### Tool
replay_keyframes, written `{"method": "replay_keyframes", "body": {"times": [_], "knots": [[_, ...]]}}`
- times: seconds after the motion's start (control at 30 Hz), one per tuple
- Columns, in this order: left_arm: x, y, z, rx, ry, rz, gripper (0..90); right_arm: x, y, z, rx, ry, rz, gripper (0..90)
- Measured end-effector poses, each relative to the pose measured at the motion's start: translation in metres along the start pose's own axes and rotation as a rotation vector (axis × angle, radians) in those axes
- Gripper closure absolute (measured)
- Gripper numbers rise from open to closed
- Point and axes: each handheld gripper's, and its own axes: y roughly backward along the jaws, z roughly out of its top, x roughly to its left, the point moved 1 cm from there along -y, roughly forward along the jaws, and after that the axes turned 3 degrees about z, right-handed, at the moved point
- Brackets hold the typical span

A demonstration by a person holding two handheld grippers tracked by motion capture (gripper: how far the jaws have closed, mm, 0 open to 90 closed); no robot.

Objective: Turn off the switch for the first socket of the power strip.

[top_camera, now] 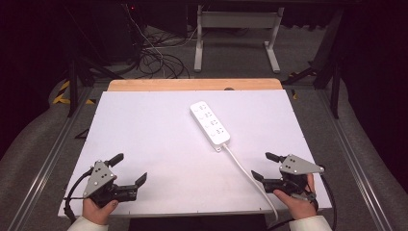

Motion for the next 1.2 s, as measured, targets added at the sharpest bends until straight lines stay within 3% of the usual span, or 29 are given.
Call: {"method": "replay_keyframes", "body": {"times": [0.4, 1.2], "knots": [[0.001, 0.001, 0.000, -0.003, 0.006, 0.010, 3.6, -0.005, -0.003, 0.018, 0.022, -0.011, -0.001, 24.2], [0.001, 0.001, 0.000, -0.004, 0.001, 0.011, 3.7, -0.005, -0.029, 0.063, 0.047, 0.042, 0.035, 25.3]]}}
